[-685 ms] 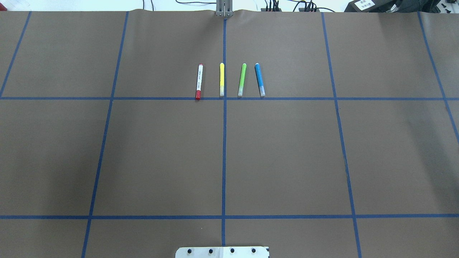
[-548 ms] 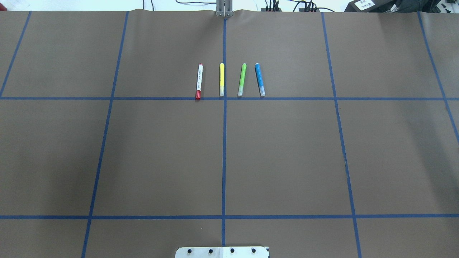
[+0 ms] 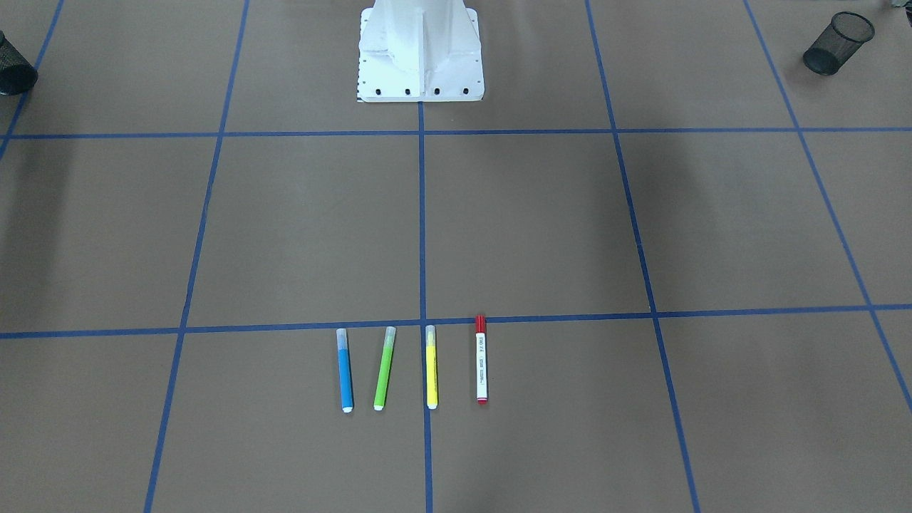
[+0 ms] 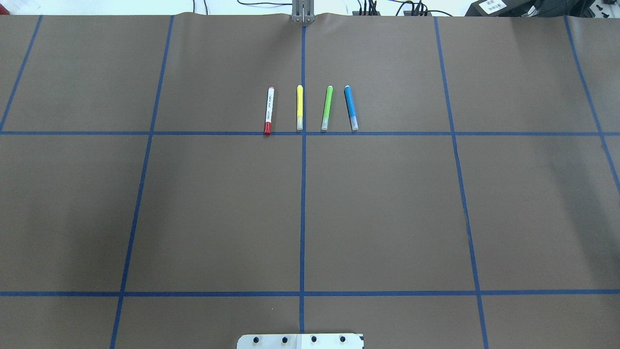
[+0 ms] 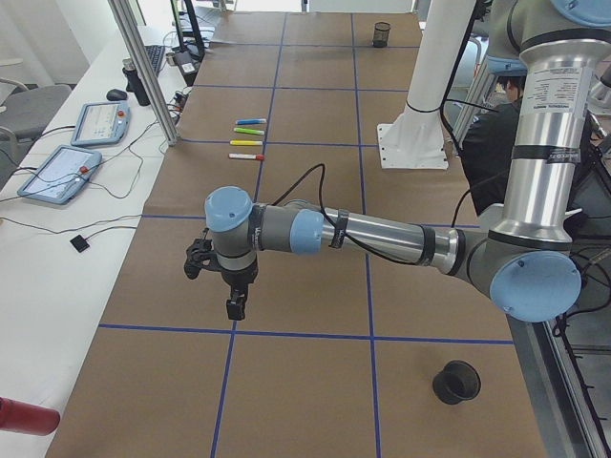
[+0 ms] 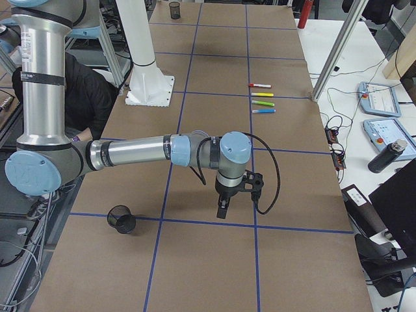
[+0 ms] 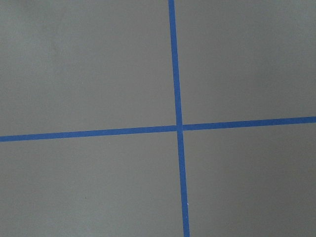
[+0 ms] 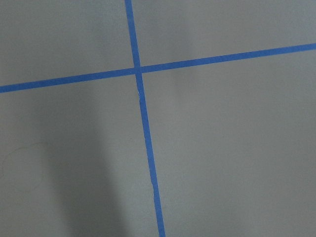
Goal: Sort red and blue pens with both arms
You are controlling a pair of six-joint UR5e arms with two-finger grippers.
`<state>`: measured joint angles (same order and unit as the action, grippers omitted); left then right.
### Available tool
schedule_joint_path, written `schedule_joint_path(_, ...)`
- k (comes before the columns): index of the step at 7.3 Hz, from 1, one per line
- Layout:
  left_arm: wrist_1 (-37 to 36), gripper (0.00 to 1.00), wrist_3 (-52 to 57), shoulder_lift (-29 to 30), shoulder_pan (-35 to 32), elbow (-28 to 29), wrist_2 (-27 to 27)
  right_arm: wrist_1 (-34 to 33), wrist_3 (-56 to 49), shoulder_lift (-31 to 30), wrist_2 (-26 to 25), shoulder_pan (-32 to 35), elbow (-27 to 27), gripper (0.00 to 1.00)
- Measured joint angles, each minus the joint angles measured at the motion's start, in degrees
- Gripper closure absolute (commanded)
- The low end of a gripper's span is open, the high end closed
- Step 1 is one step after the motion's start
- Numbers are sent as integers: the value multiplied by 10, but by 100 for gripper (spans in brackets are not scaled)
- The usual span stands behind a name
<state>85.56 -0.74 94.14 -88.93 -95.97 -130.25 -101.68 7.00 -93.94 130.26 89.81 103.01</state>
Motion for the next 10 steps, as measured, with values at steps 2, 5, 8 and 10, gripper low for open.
schedule_joint_path(2, 0, 0, -3, 0, 1, -13, -2, 1, 2, 0, 1, -1, 3, 1)
schedule_joint_path(5, 4, 0, -16, 7, 26, -68, -7, 6, 11, 45, -7, -33, 5, 1)
schedule_joint_path(8, -2, 0, -104, 94, 121, -85, -6, 5, 71, 147, -20, -129, -19, 1)
schedule_joint_path(10, -28, 0, -160, 190, 187, -48, -9, 8, 150, 210, -26, -191, -26, 1)
